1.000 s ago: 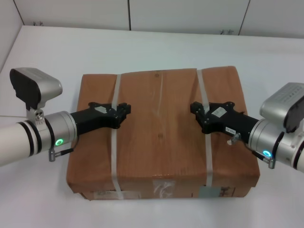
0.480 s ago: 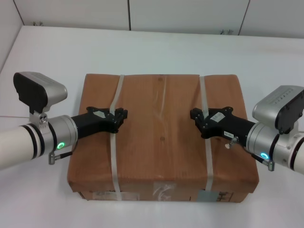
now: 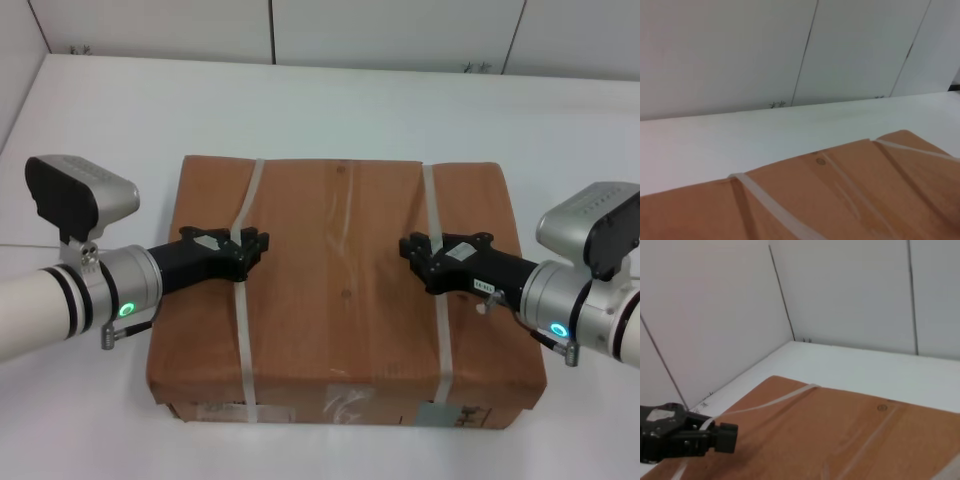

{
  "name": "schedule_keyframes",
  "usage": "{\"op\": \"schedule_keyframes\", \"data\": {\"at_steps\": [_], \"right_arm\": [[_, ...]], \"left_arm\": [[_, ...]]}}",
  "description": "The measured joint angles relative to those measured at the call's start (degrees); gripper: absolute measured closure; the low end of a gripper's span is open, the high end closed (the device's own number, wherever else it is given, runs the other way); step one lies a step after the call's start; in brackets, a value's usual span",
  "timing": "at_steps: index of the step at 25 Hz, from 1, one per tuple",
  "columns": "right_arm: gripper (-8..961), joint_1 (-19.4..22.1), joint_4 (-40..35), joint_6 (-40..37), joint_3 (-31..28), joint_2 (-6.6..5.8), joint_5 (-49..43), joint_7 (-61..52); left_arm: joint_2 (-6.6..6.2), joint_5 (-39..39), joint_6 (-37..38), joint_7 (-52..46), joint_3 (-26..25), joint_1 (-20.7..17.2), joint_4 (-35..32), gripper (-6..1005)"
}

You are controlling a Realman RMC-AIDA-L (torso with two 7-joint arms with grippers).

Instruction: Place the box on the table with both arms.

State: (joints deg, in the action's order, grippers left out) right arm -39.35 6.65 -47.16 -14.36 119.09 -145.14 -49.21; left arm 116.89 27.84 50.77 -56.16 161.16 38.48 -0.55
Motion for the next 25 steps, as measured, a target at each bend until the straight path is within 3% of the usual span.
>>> {"op": "schedule_keyframes", "data": {"at_steps": [5,11,16,19,25], "right_arm": [[770,0.61,-0.22,1.31,-1.17,0.00,1.06,-1.88],[639,0.83,0.00,2.04,-1.29,0.00,1.12,-2.11],[392,1.73,-0.18,2.16,-1.26,0.00,1.48,-2.24],[183,2.05,-0.20,2.02,-1.37,0.00,1.68,-2.45],[86,3.00,-0.31,1.63,-2.34,0.00,1.73,-3.12]], "left_arm": [[0.00,-0.03,-0.37,1.04,0.05,-0.44,-0.12,746],[-0.08,-0.35,-0.94,0.85,0.40,-0.50,-0.74,508],[-0.09,-0.39,-0.44,0.80,0.23,-0.51,-0.81,413],[-0.11,-0.38,0.75,0.79,0.14,-0.60,-0.86,355],[-0.32,-0.02,4.14,0.70,-0.06,-1.20,-0.84,230]]}}
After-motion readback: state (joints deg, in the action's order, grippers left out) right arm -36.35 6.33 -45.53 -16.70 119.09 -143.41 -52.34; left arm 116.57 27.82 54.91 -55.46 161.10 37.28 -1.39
